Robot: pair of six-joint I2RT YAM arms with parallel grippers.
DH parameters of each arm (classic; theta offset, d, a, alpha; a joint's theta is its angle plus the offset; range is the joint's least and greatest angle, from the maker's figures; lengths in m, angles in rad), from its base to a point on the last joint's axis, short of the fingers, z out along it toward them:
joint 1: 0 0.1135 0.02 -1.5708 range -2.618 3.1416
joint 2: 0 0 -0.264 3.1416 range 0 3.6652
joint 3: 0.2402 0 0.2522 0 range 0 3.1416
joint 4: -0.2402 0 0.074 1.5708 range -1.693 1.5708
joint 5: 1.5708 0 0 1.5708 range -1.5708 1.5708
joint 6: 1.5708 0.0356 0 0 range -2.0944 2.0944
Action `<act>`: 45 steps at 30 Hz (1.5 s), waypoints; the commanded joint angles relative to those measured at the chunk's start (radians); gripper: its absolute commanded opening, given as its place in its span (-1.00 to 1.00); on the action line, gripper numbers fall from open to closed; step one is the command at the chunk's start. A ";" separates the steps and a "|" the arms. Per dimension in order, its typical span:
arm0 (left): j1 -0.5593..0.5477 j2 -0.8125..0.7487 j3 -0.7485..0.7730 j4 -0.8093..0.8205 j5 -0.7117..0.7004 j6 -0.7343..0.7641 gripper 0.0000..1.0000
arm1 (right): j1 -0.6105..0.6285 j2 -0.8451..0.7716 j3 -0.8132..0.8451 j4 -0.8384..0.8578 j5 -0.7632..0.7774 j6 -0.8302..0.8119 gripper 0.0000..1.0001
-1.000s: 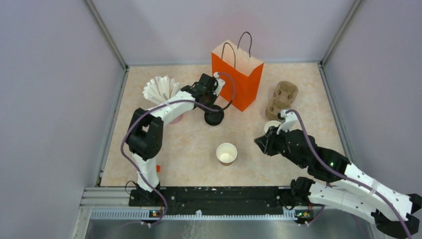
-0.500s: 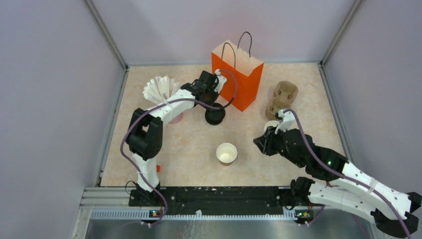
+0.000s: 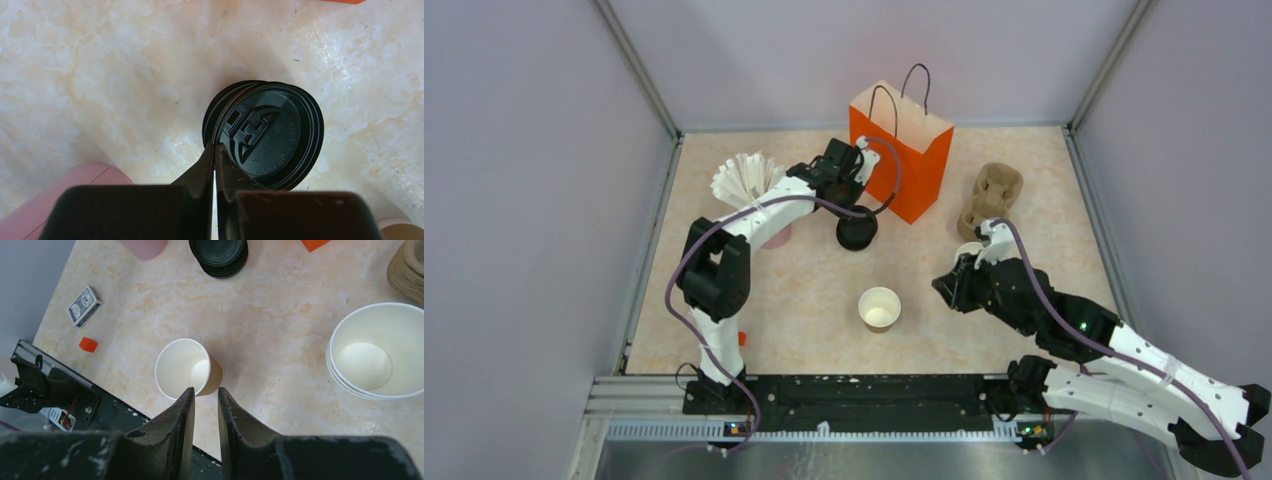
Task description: Pack the takeout coffee
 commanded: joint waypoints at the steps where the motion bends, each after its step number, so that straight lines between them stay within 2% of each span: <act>1: 0.002 -0.012 0.036 -0.008 0.014 -0.010 -0.90 | 0.008 0.001 -0.004 0.056 -0.006 0.001 -0.53; 3: 0.002 -0.001 0.035 -0.010 -0.005 -0.001 -0.88 | 0.008 0.000 -0.005 0.061 -0.011 0.004 -0.53; 4: 0.002 0.004 0.034 -0.011 -0.015 0.002 -1.00 | 0.008 0.000 -0.006 0.061 -0.011 0.006 -0.53; 9: 0.002 0.007 0.019 -0.005 -0.020 0.012 -1.00 | 0.008 0.001 -0.001 0.052 -0.011 0.008 -0.53; 11: 0.002 0.005 0.019 -0.005 -0.013 0.011 -0.54 | 0.007 0.001 0.000 0.051 -0.010 0.008 -0.53; 12: 0.001 0.002 0.019 -0.004 -0.006 0.012 -0.55 | 0.008 0.000 0.000 0.052 -0.012 0.008 -0.53; 13: 0.001 0.000 0.018 -0.003 0.002 0.016 -0.83 | 0.008 0.000 0.000 0.054 -0.013 0.009 -0.53; 14: 0.001 -0.003 0.017 -0.002 0.003 0.017 -1.00 | 0.009 0.001 0.000 0.054 -0.012 0.009 -0.53; 23: -0.003 -0.021 0.028 -0.003 0.009 0.025 -1.00 | 0.008 0.002 -0.004 0.051 -0.013 0.013 -0.53; 30: -0.004 -0.090 0.047 -0.028 0.023 -0.049 -1.00 | 0.008 0.006 -0.022 0.080 -0.017 -0.014 -0.51; 31: -0.003 -0.109 0.043 -0.028 0.059 -0.058 -1.00 | 0.007 0.009 -0.020 0.083 -0.017 -0.018 -0.49; 34: -0.005 -0.165 0.024 -0.027 0.140 -0.074 -1.00 | 0.008 0.011 -0.025 0.141 -0.063 -0.054 -0.36; 38: -0.004 -0.234 0.008 -0.039 0.245 -0.098 -1.00 | 0.008 -0.030 -0.100 0.322 -0.140 -0.200 -0.19; 39: -0.004 -0.252 0.001 -0.039 0.267 -0.100 -1.00 | 0.008 -0.046 -0.126 0.392 -0.152 -0.239 -0.09; 40: -0.004 -0.269 -0.008 -0.040 0.287 -0.100 -1.00 | 0.008 -0.061 -0.156 0.472 -0.168 -0.275 0.10; 41: -0.004 -0.287 -0.016 -0.039 0.306 -0.100 -1.00 | 0.008 -0.076 -0.184 0.548 -0.195 -0.315 0.43; 42: -0.004 -0.303 -0.027 -0.036 0.311 -0.122 -1.00 | 0.008 -0.088 -0.202 0.614 -0.222 -0.361 0.67; 43: -0.004 -0.320 -0.042 -0.026 0.306 -0.130 -1.00 | 0.008 -0.090 -0.204 0.654 -0.230 -0.389 0.71; 45: -0.004 -0.349 -0.094 0.021 0.272 -0.127 -1.00 | 0.008 -0.084 -0.171 0.642 -0.205 -0.387 0.68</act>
